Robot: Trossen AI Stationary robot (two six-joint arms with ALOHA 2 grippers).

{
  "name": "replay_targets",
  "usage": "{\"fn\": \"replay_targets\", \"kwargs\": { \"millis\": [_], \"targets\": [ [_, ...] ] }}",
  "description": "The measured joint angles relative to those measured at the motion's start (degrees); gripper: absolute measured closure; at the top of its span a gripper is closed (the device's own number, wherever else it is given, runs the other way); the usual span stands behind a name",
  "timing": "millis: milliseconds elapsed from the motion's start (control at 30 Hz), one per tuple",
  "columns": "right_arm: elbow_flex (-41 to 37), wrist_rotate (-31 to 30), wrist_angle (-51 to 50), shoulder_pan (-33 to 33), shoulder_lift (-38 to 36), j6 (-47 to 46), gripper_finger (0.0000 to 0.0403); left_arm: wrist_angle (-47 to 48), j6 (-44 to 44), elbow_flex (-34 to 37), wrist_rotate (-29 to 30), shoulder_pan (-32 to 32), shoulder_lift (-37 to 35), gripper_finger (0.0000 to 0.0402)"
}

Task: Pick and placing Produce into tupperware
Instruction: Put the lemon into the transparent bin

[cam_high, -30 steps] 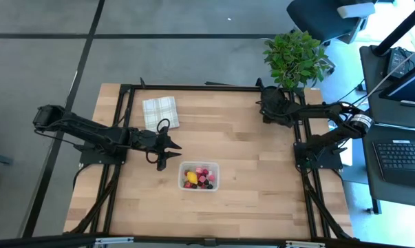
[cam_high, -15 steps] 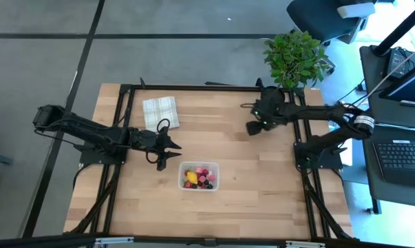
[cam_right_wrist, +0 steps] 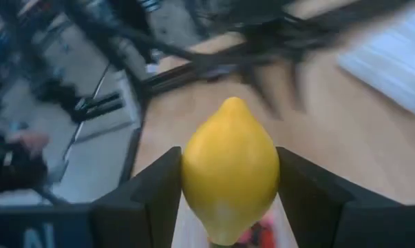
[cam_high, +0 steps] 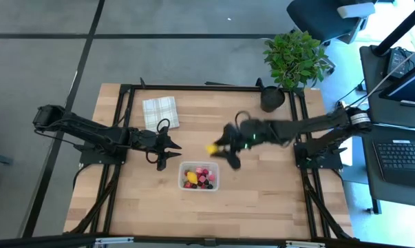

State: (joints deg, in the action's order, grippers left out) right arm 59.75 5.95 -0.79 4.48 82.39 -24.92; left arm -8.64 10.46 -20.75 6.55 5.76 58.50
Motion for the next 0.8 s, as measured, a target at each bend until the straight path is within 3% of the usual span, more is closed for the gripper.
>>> {"fn": "replay_targets", "kwargs": {
  "millis": [133, 300, 533, 800],
  "targets": [
    [3.42, -6.55, 1.46, 8.29, 5.88, 5.16, 0.0192, 0.02, -0.02, 0.00, 0.00, 0.00, -0.01, 0.0280],
    [7.62, -13.64, 3.06, 12.69, 15.67, 7.96, 0.0193, 0.01, -0.02, 0.00, 0.00, 0.00, -0.02, 0.0280],
    [14.55, -13.53, 1.98, 12.47, 29.18, 9.36, 0.0190, 0.00, 0.02, 0.00, 0.00, 0.00, 0.00, 0.0280],
    [19.60, -12.95, -5.05, 12.27, 34.01, 11.47, 0.0189, 0.06, -0.02, 0.00, 0.00, 0.00, 0.00, 0.0280]
  ]
}}
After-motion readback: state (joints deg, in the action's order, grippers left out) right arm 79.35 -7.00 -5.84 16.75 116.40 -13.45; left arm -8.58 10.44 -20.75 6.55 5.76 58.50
